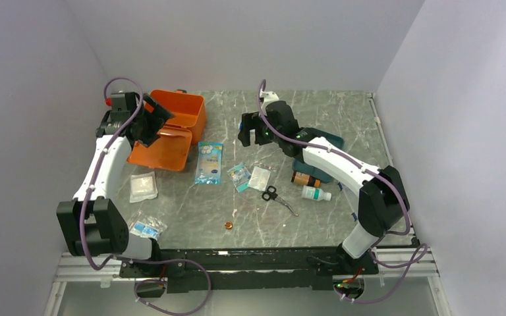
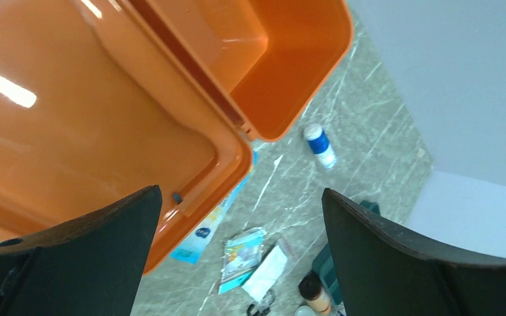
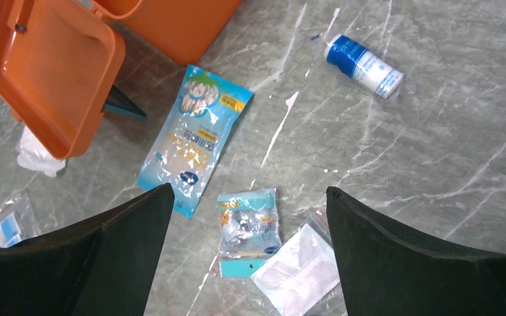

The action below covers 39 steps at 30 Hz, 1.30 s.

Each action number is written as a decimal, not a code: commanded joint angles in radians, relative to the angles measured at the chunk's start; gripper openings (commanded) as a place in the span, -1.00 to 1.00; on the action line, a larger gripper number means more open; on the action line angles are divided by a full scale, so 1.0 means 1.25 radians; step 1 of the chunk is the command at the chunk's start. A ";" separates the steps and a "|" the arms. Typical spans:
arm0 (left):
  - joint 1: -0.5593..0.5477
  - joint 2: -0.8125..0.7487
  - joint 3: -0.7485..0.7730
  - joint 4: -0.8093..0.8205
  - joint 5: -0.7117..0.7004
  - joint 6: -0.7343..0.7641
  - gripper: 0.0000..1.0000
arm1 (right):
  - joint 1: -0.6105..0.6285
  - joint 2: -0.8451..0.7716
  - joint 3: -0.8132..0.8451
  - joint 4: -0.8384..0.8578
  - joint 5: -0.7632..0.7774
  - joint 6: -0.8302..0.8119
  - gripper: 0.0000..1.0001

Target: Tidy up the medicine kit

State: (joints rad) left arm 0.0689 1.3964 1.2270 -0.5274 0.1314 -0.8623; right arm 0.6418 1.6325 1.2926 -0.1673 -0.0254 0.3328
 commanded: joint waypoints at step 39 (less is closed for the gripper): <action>-0.217 0.613 0.721 -0.251 -0.103 0.522 0.43 | 0.035 -0.298 -0.372 0.105 0.006 0.062 0.70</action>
State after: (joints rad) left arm -0.1856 2.1330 2.0895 -0.8124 0.0525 -0.3134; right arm 0.6781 1.2881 0.8276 -0.0746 -0.0029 0.4038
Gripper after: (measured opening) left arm 0.729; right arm 0.853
